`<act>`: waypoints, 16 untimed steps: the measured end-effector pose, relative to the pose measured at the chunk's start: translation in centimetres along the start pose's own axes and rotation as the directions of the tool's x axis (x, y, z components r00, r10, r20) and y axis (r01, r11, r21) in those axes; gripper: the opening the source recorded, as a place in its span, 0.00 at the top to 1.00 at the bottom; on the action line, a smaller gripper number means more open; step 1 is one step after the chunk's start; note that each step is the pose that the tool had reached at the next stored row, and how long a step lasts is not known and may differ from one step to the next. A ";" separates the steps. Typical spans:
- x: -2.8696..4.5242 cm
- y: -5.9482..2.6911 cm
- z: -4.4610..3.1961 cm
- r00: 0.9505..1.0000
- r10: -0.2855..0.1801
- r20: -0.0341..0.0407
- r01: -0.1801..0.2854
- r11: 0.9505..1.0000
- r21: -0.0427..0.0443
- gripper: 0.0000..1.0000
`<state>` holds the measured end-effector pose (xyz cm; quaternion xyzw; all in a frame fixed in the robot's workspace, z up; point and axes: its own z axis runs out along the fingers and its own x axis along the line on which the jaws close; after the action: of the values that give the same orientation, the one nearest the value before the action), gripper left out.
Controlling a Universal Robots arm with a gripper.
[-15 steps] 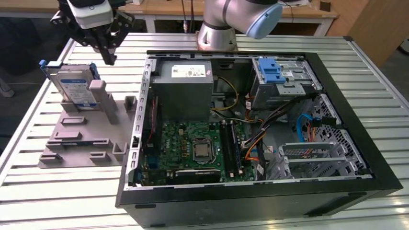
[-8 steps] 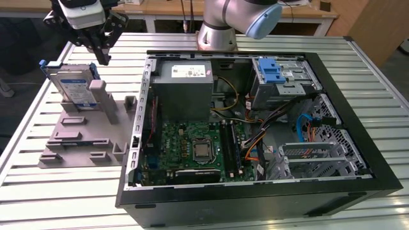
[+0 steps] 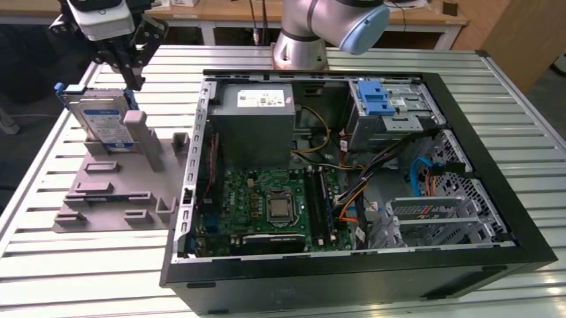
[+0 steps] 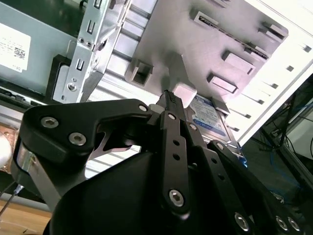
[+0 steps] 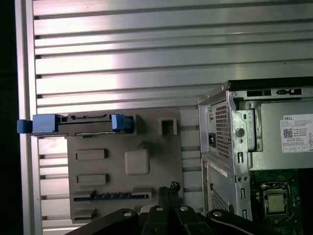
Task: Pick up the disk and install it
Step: 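Reach for the disk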
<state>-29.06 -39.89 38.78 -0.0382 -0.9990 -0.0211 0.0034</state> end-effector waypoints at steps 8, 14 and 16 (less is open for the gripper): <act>0.94 -0.07 0.02 1.000 0.000 -0.008 0.000 1.000 0.001 0.89; 1.63 -0.13 0.04 1.000 0.000 -0.013 0.000 1.000 0.001 0.89; 2.00 -0.16 0.06 1.000 0.001 -0.015 -0.001 1.000 0.001 0.89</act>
<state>-31.06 -39.89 38.74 -0.0384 -0.9990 -0.0209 0.0106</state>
